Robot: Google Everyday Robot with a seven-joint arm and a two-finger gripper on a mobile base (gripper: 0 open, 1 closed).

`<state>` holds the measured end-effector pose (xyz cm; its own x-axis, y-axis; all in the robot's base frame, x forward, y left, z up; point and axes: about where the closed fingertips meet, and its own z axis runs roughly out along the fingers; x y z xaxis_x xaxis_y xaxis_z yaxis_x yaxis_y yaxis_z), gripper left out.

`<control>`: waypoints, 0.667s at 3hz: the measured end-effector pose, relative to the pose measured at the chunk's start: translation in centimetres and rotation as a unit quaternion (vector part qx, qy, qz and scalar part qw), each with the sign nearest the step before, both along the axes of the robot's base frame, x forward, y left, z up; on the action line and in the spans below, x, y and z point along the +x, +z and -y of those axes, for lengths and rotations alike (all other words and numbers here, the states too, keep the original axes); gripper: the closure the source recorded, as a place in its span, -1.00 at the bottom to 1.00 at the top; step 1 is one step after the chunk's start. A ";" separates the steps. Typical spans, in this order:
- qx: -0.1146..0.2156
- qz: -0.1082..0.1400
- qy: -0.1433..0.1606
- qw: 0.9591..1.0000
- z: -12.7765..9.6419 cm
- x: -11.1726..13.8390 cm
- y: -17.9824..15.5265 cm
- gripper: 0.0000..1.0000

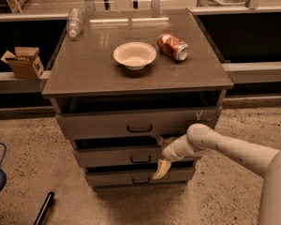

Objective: Open middle drawer

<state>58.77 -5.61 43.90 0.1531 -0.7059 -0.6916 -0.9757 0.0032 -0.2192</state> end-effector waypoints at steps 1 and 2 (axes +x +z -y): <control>-0.028 0.000 0.000 1.000 0.8 0.4 -1.3 -0.64; -0.025 -0.004 0.005 1.000 1.0 -0.7 -2.2 -0.29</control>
Offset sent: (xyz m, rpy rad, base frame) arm -0.0207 -0.0198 -0.0298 -0.0329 0.0079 0.0145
